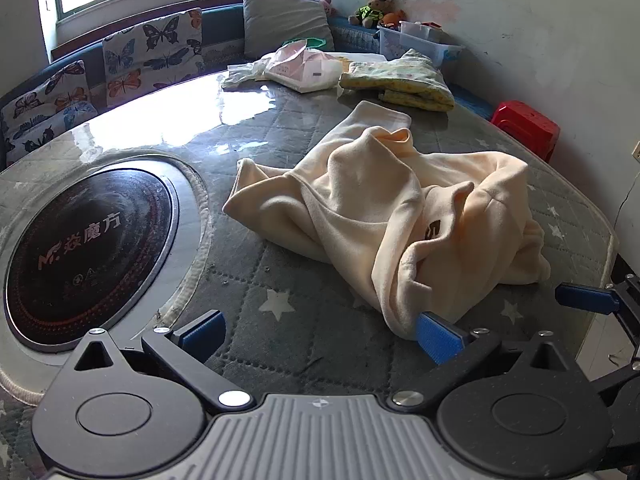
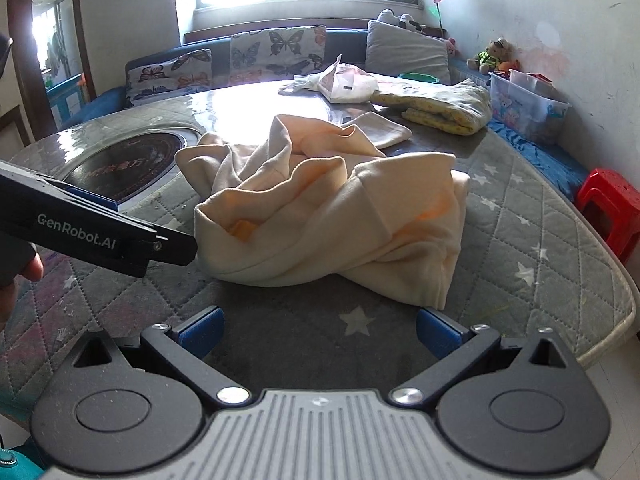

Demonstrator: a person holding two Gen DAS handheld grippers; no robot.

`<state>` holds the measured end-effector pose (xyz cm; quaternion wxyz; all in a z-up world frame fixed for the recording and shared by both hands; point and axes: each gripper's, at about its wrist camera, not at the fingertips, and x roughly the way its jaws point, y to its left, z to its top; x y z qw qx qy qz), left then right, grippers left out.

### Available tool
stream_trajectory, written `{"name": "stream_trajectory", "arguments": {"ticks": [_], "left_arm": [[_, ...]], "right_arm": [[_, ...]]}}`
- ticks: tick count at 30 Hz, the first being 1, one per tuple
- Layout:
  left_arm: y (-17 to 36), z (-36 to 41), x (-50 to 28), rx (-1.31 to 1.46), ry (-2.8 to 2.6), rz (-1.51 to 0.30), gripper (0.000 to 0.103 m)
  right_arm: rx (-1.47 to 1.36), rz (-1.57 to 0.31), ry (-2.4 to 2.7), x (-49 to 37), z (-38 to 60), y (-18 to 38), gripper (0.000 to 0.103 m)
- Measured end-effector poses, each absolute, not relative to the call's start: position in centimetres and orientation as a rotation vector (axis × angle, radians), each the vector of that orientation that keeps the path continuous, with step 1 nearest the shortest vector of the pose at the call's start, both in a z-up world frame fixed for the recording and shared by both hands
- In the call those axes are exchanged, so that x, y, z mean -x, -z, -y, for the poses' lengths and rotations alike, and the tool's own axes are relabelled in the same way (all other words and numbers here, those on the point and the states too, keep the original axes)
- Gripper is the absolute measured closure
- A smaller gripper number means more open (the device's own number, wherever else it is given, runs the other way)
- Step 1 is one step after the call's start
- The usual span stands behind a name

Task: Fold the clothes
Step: 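Move both grippers over the crumpled cream sweatshirt, positioning near its edges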

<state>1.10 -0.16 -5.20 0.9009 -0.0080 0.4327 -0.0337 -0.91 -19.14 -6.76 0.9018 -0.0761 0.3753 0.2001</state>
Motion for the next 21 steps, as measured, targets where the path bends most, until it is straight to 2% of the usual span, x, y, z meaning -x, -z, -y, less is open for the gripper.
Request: {"name": "stream_trajectory", "arguments": {"ticks": [21], "left_arm": [[4.2,0.3,-3.0,0.016,0.021,-0.877,0.0]], "right_arm": [[0.143,-0.771,-0.433,-0.9,19.6,7.0,0.0]]}}
